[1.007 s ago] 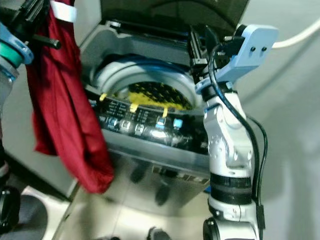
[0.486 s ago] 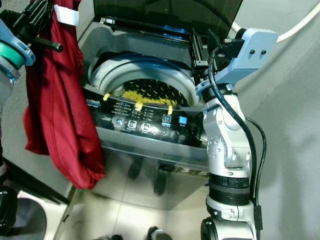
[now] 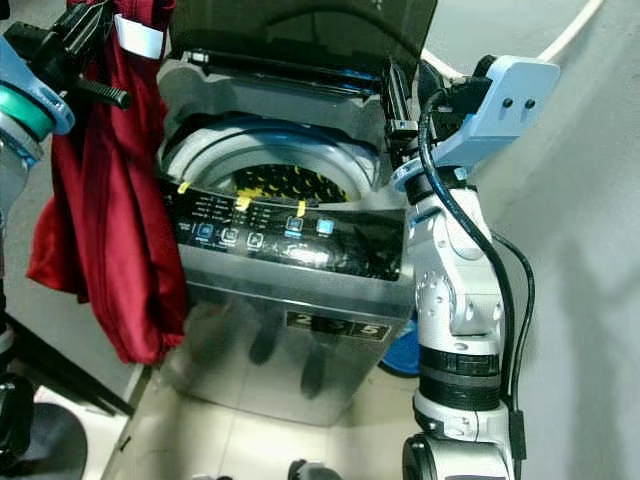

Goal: Clothes washing

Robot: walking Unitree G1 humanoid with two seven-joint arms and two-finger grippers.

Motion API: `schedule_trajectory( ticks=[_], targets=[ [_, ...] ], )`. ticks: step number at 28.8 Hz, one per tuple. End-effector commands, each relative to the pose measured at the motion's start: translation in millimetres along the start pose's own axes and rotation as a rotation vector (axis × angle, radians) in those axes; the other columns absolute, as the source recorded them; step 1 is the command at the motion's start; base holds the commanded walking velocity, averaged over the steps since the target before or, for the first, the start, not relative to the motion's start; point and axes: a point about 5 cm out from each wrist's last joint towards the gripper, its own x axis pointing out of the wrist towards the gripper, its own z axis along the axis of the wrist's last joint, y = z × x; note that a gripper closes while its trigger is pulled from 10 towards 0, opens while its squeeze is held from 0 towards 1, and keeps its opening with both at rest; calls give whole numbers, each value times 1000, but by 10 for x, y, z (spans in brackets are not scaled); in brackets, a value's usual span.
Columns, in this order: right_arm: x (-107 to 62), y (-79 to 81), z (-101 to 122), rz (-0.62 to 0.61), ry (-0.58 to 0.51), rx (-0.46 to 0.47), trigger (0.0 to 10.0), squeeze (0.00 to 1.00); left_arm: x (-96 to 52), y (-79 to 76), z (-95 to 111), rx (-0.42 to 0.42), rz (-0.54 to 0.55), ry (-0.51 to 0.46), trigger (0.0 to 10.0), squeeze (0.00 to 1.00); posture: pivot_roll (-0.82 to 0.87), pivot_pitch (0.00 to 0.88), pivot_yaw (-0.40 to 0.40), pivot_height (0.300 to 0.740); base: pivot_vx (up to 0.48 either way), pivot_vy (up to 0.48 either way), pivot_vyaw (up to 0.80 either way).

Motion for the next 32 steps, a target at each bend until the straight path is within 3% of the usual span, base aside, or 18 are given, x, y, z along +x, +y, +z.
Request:
schedule_trajectory(
  ticks=[1,2,4,5,7,9,13,14,15,16,17,18,19,20,22,26,30,32],
  targets=[
    [0,-5,39,-3,-21,-14,10000,0,23,-21,32,30,-38,-17,10000,0,15,74,27,740,0,0,0],
    [12,32,51,30,-29,-12,10000,0,148,-39,50,76,-119,-50,10000,0,16,74,27,740,0,0,0],
    [12,32,51,30,-29,-12,10000,0,148,-39,50,76,-119,-50,10000,0,16,74,27,740,0,0,0],
    [17,94,60,82,-33,-3,10000,0,332,-48,93,125,-171,-96,10000,0,16,74,28,740,0,0,0],
    [17,94,60,82,-33,-3,10000,0,332,-48,93,125,-171,-96,10000,0,16,74,28,740,0,0,0],
    [1,212,87,165,-42,18,10000,0,696,-142,254,276,-186,-199,10000,0,-5,84,34,740,0,0,0],
    [-34,273,133,200,-56,40,10000,0,925,-356,389,389,-196,-253,10000,0,-25,96,45,740,0,0,0],
    [-34,273,133,200,-56,40,10000,0,925,-356,389,389,-196,-253,10000,0,-25,96,45,740,0,0,0],
    [-72,297,155,222,-55,46,10000,0,1009,-598,257,265,-356,-160,10000,0,-30,104,50,740,0,0,0],
    [-72,297,155,222,-55,46,10000,0,1009,-598,257,265,-356,-160,10000,0,-30,104,50,740,0,0,0],
    [-102,313,148,231,-47,42,10000,0,922,-818,-51,72,-605,-25,10000,0,-33,111,52,740,0,0,0],
    [-102,313,148,231,-47,42,10000,0,922,-818,-51,72,-605,-25,10000,0,-33,111,52,740,0,0,0],
    [-110,317,142,233,-43,40,10000,0,806,-894,-218,-22,-741,39,10000,0,-33,117,52,740,0,0,0],
    [-110,317,142,233,-43,40,10000,0,806,-894,-218,-22,-741,39,10000,0,-33,117,52,740,0,0,0],
    [-119,323,131,235,-39,38,10000,0,612,-929,-427,-116,-895,104,10000,0,-29,123,55,740,0,0,0],
    [-131,323,118,239,-35,39,10000,0,564,-823,-608,-106,-831,156,10000,0,-24,124,57,740,0,0,0],
    [-147,314,82,233,-18,49,10000,0,427,-390,-900,-155,-489,288,10000,0,1,138,50,740,0,0,0],
    [-150,314,80,233,-15,51,10000,0,395,-349,-908,-158,-470,297,10000,0,1,138,50,740,0,0,0]
  ],
)
